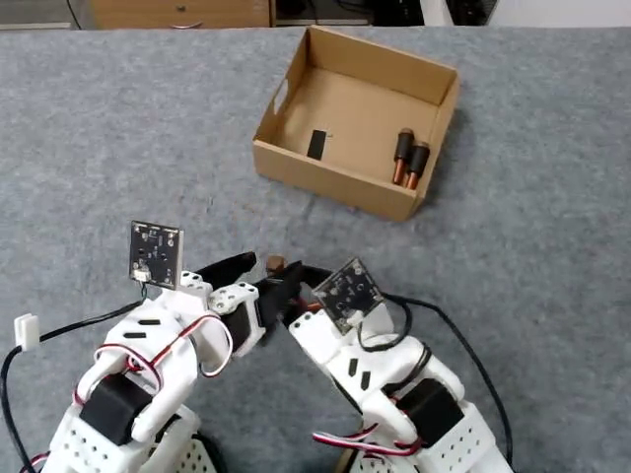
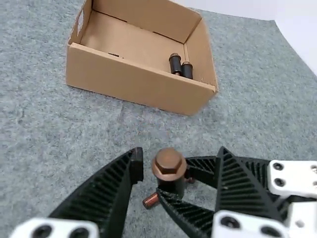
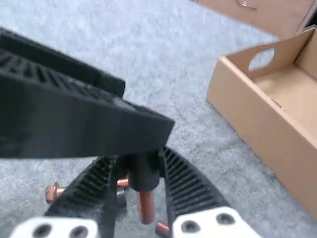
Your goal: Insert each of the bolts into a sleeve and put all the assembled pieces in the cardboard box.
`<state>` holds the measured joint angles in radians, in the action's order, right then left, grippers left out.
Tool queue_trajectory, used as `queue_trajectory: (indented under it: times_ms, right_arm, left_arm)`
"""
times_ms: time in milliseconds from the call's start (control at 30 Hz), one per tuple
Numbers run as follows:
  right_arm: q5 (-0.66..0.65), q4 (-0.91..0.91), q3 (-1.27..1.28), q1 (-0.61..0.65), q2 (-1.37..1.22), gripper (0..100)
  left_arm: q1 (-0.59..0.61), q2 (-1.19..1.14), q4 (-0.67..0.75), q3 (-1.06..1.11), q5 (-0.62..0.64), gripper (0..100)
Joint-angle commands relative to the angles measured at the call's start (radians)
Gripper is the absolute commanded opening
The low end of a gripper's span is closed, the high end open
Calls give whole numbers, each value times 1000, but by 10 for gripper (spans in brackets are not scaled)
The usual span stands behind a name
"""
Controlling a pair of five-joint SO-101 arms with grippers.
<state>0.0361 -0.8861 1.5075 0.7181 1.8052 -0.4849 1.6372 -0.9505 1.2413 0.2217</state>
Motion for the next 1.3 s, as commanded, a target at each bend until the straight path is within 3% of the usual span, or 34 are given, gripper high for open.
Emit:
queue_trajectory:
  times_ms: [0, 167, 367, 467, 533, 600, 800, 1267]
  right_arm:
    - [-20, 12, -113, -10, 143, 1]
    - [-25, 25, -97, -76, 125, 1]
    - [-18, 292, -41, -476, 114, 1]
    - [-18, 442, -33, -581, 114, 1]
    - [-18, 508, -33, -598, 108, 1]
    - [-18, 549, -33, -601, 105, 1]
    - [-23, 641, -114, -604, -16, 1]
    - [-18, 704, -819, -634, -1053, 1]
  left_arm:
    - [12, 5, 15, -5, -15, 236]
    - [35, 5, 17, -54, -14, 236]
    - [124, 5, 15, -75, -14, 230]
    - [161, 5, 15, -72, -14, 126]
    - [164, 5, 15, -69, -14, 4]
    - [167, 5, 15, -28, -14, 45]
    - [232, 5, 17, 112, -14, 19]
    - [442, 5, 23, 381, -21, 19]
